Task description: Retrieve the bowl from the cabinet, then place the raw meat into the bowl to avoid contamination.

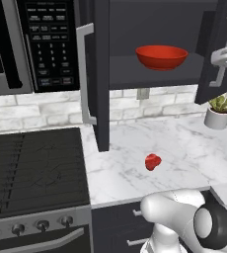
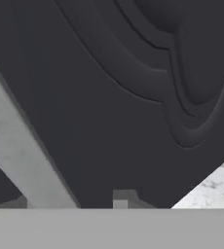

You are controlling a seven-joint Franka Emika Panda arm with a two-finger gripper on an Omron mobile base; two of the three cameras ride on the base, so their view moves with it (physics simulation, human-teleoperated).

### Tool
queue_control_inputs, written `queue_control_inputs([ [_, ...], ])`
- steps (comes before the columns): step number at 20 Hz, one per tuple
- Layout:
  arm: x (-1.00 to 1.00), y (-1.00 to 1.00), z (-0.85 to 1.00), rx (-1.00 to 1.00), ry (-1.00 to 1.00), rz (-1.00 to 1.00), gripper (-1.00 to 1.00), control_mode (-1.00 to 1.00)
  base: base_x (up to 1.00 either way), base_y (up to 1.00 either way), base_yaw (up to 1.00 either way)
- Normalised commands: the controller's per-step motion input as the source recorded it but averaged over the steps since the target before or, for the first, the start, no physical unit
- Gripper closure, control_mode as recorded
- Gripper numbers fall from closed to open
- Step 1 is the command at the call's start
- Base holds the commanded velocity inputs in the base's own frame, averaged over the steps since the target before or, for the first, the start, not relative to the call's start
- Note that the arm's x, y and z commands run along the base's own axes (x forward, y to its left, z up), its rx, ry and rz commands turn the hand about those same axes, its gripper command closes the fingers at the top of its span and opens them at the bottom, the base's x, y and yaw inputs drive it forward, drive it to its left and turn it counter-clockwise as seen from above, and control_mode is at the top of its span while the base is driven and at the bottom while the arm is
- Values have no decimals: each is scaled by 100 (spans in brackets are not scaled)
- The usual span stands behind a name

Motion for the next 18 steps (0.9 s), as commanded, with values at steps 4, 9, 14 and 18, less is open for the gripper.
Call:
queue_control_inputs([
  [4, -4, 0, 0, 0, 0, 0, -100, -100, 0, 0, 0],
  [9, -6, -1, 0, 0, 0, 0, -100, -100, 0, 0, 0],
  [14, -25, 7, 0, -1, 3, -5, -100, -100, 0, 0, 0],
  [18, -37, 28, 3, -4, 10, -8, -100, -100, 0, 0, 0],
])
